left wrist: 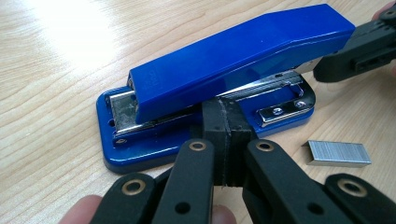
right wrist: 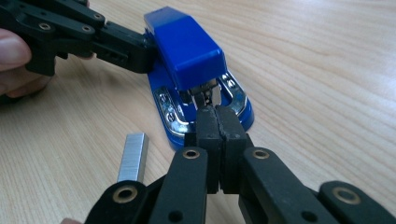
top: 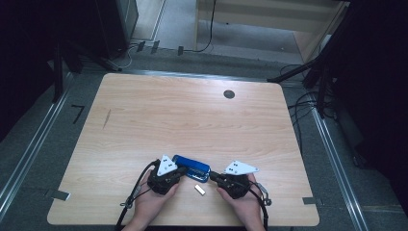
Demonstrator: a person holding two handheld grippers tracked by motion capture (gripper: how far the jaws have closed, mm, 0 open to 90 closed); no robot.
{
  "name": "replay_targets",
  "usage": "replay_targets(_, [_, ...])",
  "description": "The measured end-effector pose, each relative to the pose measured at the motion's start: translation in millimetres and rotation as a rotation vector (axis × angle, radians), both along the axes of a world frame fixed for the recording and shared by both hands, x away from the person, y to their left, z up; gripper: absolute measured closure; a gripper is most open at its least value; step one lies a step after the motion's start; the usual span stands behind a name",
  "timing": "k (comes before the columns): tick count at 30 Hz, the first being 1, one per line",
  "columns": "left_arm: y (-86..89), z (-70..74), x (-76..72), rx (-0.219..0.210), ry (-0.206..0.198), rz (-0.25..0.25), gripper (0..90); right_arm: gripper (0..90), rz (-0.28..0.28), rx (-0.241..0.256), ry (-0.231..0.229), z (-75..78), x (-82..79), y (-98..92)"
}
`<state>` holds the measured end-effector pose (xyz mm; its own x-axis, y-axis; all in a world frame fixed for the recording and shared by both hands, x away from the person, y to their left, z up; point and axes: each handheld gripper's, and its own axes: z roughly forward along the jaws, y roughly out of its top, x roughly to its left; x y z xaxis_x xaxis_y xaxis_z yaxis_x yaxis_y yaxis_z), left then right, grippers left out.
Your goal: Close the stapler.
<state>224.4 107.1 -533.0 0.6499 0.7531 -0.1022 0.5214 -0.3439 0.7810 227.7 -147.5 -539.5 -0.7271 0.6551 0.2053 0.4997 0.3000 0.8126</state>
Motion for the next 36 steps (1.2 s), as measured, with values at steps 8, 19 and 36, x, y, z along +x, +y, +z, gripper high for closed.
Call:
replay_targets(8, [-0.3,0.0,-0.2,0.003,-0.004,-0.001,90.0,90.0,0.002,0.007,-0.026,5.4,-0.3,1.8])
replay_targets(19, [-0.6,0.1,-0.6,0.01,-0.007,0.003,90.0,90.0,0.004,0.008,-0.049,9.4,-1.8,3.3])
replay_targets(36, [-2.3,0.2,-2.0,0.026,-0.022,0.005,90.0,90.0,0.017,0.051,-0.096,28.0,-0.7,6.7])
